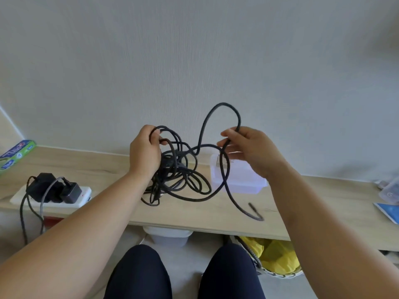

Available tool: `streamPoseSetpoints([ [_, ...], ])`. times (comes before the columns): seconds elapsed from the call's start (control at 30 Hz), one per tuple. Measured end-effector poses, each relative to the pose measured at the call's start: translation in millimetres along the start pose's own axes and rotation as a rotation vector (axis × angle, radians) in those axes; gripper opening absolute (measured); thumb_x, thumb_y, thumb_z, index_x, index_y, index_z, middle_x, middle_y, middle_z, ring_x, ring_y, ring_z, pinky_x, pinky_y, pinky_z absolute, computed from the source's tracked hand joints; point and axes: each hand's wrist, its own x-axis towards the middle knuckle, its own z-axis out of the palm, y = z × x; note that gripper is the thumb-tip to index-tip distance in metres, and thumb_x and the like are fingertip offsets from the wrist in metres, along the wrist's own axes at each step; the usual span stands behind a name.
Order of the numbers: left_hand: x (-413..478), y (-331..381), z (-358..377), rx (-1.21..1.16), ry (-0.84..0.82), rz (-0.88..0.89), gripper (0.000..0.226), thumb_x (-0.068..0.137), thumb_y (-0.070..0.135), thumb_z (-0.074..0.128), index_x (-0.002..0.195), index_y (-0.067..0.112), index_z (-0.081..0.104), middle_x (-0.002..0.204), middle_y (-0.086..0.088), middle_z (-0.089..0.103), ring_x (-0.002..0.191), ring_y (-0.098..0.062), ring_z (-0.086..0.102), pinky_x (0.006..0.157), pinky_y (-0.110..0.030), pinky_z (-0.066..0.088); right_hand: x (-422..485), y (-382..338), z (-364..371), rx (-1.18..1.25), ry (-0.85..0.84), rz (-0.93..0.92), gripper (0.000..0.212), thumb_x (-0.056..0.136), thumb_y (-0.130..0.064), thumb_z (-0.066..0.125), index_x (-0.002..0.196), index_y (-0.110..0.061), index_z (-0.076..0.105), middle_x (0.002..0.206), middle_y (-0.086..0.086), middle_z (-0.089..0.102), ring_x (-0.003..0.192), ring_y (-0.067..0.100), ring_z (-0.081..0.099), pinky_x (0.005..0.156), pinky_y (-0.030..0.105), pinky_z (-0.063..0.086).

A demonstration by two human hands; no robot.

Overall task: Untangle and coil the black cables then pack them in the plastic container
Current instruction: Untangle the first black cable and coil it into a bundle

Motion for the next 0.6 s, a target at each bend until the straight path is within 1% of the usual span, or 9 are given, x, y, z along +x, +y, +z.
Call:
streamPoseSetpoints([
  [0.07,-1,-3,0,0.036,0.03,-0.04,0.019,0.102,0.017,0.036,0.093,0.012,0.052,0.069,0.01,0.053,0.056,-0.01,0.045,0.046,-0.01,0.033,-1,-2,-1,0.082,0.078,-0.042,0.015,0.096,-0.021,0.053,0.09,-0.014,0.065,0.079,0.0,0.072,0.072,0.014,0.068,0.068,0.025,0.057],
  [0.13,-2,-5,1,0.027,0.016,-0.067,0.019,0.102,0.018,0.036,0.093,0.013,0.052,0.069,0.009,0.054,0.059,-0.012,0.048,0.049,-0.01,0.035,0,-3,-1,0.16,0.128,-0.041,0.015,0.096,-0.021,0.052,0.09,-0.013,0.063,0.075,0.001,0.069,0.073,0.016,0.068,0.071,0.032,0.059],
  [0.23,-1,-9,2,-0.016,-0.096,-0.093,0.019,0.102,0.021,0.037,0.093,0.013,0.052,0.07,0.004,0.055,0.068,-0.018,0.054,0.063,-0.027,0.044,1,0,-1,0.247,0.169,-0.014,0.017,0.099,-0.022,0.048,0.092,-0.011,0.059,0.07,0.005,0.062,0.073,0.021,0.068,0.07,0.039,0.06],
  [0.33,-8,-4,2,-0.032,-0.225,-0.054,0.019,0.101,0.025,0.038,0.088,0.02,0.051,0.07,0.001,0.052,0.069,-0.018,0.052,0.064,-0.031,0.041,3,2,2,0.236,0.183,-0.007,0.019,0.1,-0.022,0.046,0.091,-0.01,0.058,0.072,0.007,0.057,0.071,0.022,0.067,0.067,0.038,0.059],
  [0.4,-14,2,0,-0.005,-0.323,-0.026,0.022,0.1,0.039,0.037,0.086,0.025,0.048,0.071,0.003,0.049,0.067,-0.015,0.048,0.065,-0.031,0.038,5,4,5,0.275,0.187,0.009,0.019,0.1,-0.022,0.046,0.091,-0.009,0.057,0.076,0.008,0.056,0.073,0.022,0.068,0.069,0.039,0.059],
  [0.43,-16,5,-1,0.007,-0.385,-0.03,0.025,0.097,0.048,0.039,0.091,0.026,0.048,0.074,0.006,0.049,0.069,-0.013,0.049,0.066,-0.031,0.039,7,5,6,0.326,0.193,0.035,0.02,0.1,-0.022,0.046,0.092,-0.008,0.057,0.078,0.008,0.055,0.075,0.023,0.069,0.071,0.04,0.059],
  [0.5,-19,11,-2,0.008,-0.508,-0.05,0.05,0.08,0.068,0.05,0.106,0.026,0.049,0.086,0.009,0.054,0.08,-0.009,0.054,0.073,-0.03,0.042,12,7,7,0.47,0.217,0.112,0.021,0.1,-0.023,0.045,0.093,-0.007,0.057,0.081,0.008,0.054,0.081,0.025,0.069,0.073,0.042,0.059],
  [0.53,-20,14,-2,0.023,-0.563,-0.056,0.061,0.071,0.072,0.057,0.111,0.026,0.048,0.09,0.011,0.055,0.085,-0.007,0.055,0.075,-0.029,0.043,13,8,8,0.545,0.231,0.152,0.021,0.1,-0.023,0.045,0.093,-0.006,0.057,0.082,0.008,0.053,0.082,0.026,0.069,0.073,0.042,0.059],
  [0.6,-21,19,1,0.129,-0.646,-0.033,0.059,0.072,0.065,0.066,0.114,0.027,0.048,0.087,0.015,0.052,0.081,-0.001,0.053,0.069,-0.023,0.04,16,11,10,0.678,0.259,0.21,0.021,0.1,-0.022,0.045,0.093,-0.005,0.056,0.083,0.009,0.052,0.081,0.027,0.068,0.069,0.044,0.06],
])
